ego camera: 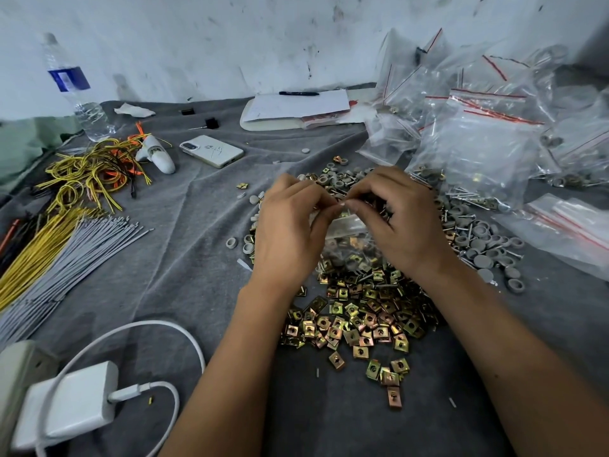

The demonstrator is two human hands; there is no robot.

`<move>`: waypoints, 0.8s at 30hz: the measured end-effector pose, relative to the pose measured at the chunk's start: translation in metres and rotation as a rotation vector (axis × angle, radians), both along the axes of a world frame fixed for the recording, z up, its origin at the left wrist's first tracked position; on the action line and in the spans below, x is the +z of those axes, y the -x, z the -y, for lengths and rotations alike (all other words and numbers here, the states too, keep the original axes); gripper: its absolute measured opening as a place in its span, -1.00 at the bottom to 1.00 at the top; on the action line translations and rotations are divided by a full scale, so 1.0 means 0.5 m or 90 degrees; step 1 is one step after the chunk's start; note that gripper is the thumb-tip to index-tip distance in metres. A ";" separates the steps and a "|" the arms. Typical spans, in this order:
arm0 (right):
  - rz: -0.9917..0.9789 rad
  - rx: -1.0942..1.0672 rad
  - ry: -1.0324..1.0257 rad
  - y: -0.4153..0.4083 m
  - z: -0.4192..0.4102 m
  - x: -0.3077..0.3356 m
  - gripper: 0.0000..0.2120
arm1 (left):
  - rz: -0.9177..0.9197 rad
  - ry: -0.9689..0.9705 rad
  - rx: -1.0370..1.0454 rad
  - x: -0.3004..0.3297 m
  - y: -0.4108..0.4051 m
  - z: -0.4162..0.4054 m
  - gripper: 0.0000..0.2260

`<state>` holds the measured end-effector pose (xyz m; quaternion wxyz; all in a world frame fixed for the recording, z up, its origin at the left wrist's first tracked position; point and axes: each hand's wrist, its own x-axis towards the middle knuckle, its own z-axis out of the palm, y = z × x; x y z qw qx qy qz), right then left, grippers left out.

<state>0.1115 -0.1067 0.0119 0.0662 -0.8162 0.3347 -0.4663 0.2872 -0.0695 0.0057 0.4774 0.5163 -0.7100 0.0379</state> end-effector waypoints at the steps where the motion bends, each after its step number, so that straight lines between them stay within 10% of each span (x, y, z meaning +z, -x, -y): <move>1: 0.001 0.000 -0.003 0.001 0.001 0.000 -0.90 | 0.003 -0.010 0.005 0.001 -0.003 0.000 -0.86; 24: 0.038 -0.033 -0.038 0.021 0.022 -0.009 -0.92 | -0.054 -0.101 0.028 0.007 -0.034 -0.001 -0.92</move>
